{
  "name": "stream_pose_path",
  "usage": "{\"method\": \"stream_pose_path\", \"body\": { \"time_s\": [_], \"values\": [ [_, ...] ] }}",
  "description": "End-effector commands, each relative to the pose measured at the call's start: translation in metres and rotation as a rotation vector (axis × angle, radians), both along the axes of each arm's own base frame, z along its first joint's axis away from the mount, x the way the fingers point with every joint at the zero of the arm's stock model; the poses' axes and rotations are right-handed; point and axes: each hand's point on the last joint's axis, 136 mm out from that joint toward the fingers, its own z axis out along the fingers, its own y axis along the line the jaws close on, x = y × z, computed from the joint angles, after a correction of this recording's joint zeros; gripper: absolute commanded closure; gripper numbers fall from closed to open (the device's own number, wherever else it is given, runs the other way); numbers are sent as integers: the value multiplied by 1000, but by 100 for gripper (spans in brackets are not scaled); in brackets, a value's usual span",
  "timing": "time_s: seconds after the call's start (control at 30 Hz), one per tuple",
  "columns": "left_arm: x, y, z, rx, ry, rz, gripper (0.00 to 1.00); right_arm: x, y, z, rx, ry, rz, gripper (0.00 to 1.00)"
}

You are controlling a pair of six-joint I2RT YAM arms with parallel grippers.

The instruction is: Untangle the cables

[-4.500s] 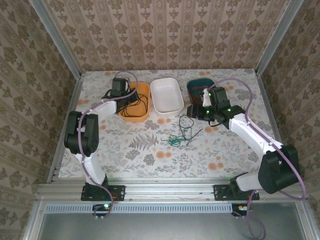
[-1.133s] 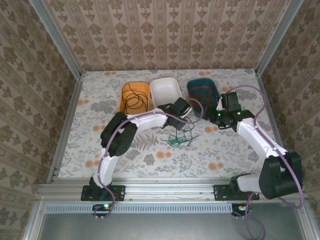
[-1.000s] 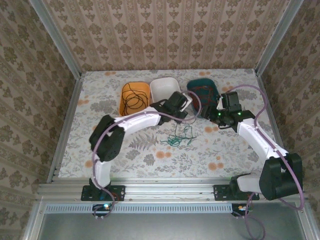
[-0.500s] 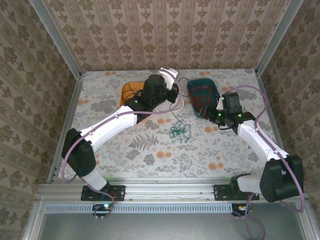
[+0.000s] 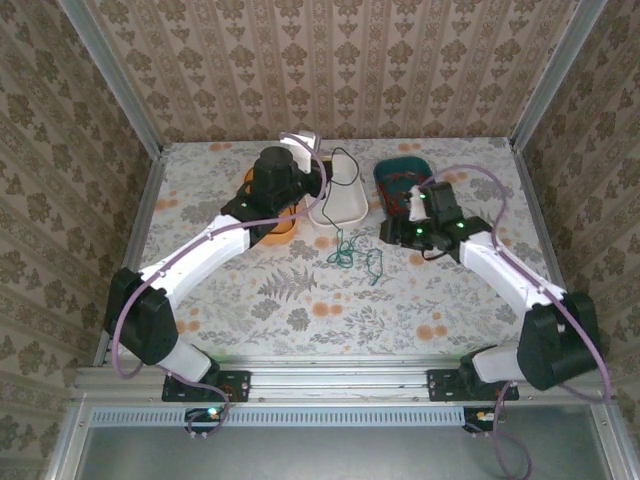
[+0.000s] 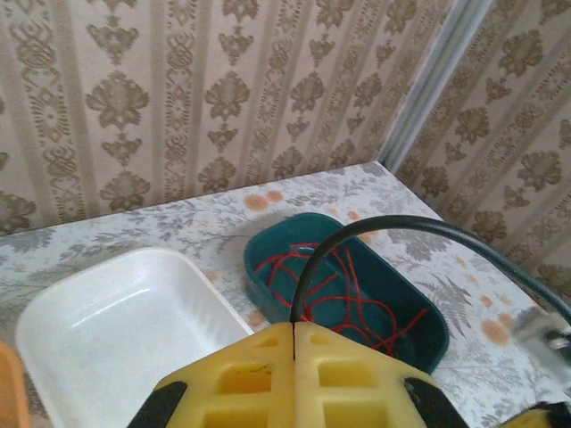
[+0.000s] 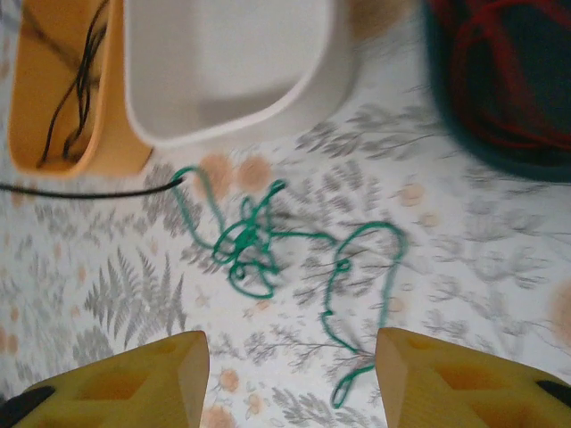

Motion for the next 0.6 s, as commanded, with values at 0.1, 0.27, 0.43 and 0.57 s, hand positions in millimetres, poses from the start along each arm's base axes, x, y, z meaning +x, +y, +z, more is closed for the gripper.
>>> {"method": "stream_pose_path", "body": {
  "time_s": [0.1, 0.27, 0.43, 0.57],
  "values": [
    [-15, -13, 1, -8, 11, -59, 100, -8, 32, -35, -123, 120, 200, 47],
    [-23, -18, 11, -16, -5, -90, 100, 17, 42, -58, -106, 158, 164, 47],
    [-32, -17, 19, -29, -19, -105, 100, 12, 36, -97, -170, 296, 153, 48],
    [-39, -14, 36, -61, -53, -120, 100, 2, 23, -123, -249, 381, 142, 49]
  ]
}}
